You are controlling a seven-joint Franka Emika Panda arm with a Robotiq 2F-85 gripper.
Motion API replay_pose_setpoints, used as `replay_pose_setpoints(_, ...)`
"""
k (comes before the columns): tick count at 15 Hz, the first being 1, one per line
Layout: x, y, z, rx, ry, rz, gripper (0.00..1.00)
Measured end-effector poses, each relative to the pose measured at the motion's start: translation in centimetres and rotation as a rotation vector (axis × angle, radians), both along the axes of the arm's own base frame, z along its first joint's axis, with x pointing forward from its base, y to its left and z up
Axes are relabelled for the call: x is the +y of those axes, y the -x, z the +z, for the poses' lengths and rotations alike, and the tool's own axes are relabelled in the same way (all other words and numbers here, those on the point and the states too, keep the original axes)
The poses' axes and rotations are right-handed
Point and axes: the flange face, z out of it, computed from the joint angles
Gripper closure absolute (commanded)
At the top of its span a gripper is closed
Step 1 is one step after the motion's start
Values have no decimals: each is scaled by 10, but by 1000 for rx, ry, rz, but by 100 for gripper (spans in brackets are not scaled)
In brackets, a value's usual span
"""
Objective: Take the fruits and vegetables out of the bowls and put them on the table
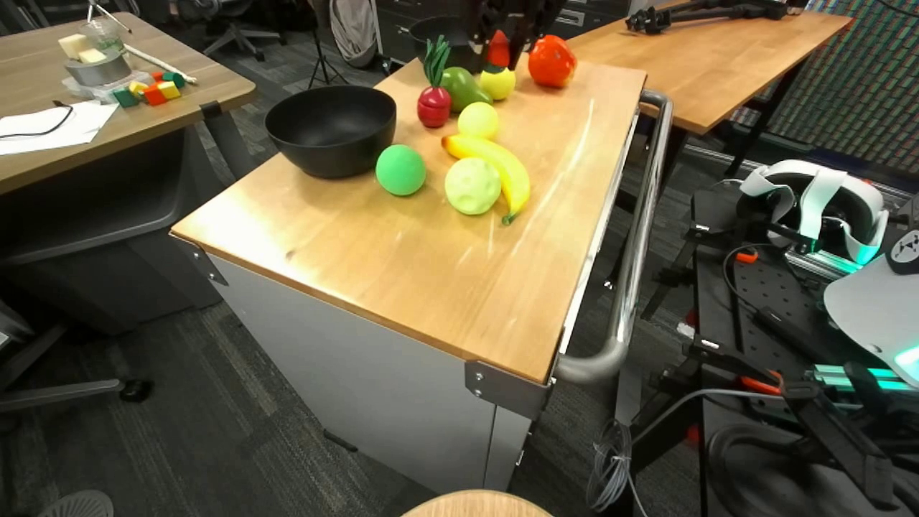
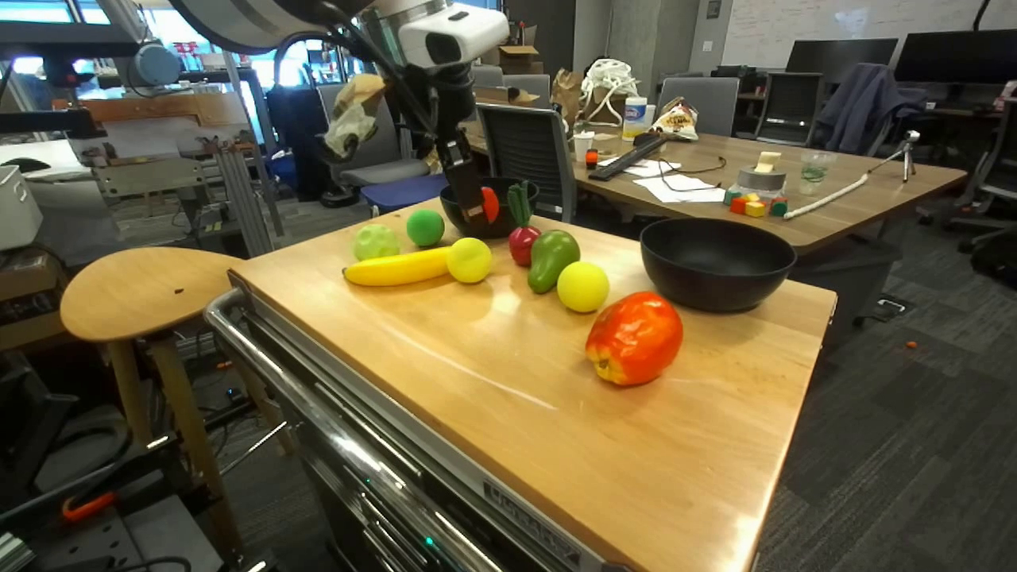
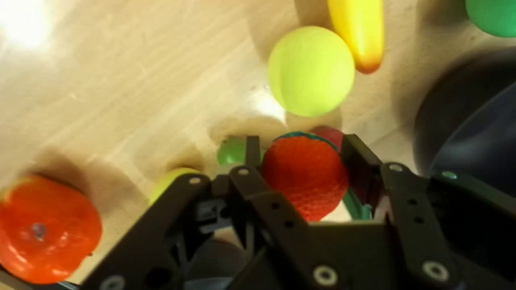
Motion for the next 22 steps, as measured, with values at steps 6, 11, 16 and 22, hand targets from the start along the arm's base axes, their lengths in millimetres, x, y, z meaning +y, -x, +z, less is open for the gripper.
replay_pose_setpoints(6, -30, 25, -19, 124, -32, -78, 73)
replay_pose_setpoints(11, -40, 24, -49, 279, -38, -107, 73)
replay_pose_setpoints(16, -52, 2, -78, 337, -31, -126, 1)
replay_pose_setpoints(22, -47, 3, -3, 193, -2, -4, 0)
